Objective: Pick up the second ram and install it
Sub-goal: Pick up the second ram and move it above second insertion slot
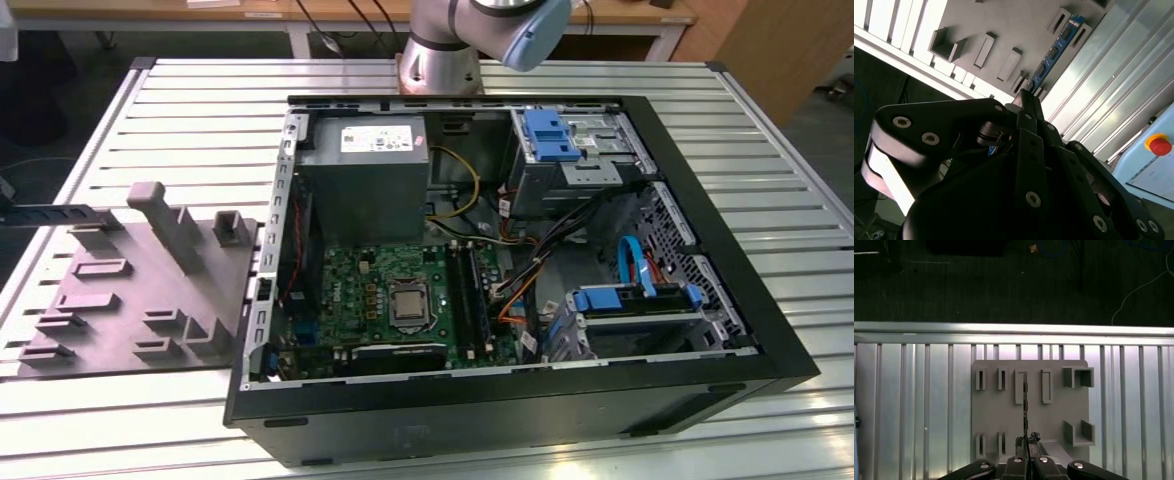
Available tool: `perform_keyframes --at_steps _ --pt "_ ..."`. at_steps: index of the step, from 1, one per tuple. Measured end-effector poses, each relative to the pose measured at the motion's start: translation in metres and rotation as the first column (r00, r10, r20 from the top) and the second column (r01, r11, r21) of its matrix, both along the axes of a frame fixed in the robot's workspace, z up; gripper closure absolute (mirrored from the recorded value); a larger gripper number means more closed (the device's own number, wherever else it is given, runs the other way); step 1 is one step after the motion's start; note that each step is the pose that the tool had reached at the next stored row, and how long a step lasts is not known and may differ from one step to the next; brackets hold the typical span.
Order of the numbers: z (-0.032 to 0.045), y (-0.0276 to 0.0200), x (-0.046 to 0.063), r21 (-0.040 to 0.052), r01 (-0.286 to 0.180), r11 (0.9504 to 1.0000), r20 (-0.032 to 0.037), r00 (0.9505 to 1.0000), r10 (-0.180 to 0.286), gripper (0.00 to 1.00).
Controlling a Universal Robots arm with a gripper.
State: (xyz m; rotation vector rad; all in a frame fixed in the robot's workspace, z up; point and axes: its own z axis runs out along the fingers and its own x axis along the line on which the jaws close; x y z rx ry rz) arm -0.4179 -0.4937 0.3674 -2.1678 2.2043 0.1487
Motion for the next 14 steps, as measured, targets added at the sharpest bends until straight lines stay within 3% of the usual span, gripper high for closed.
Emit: perform_keyframes --at_steps 14 --pt "0.0299 0.0 0.0 0.0284 0.0 0.9996 0.0003 1.0 0.0 0.89"
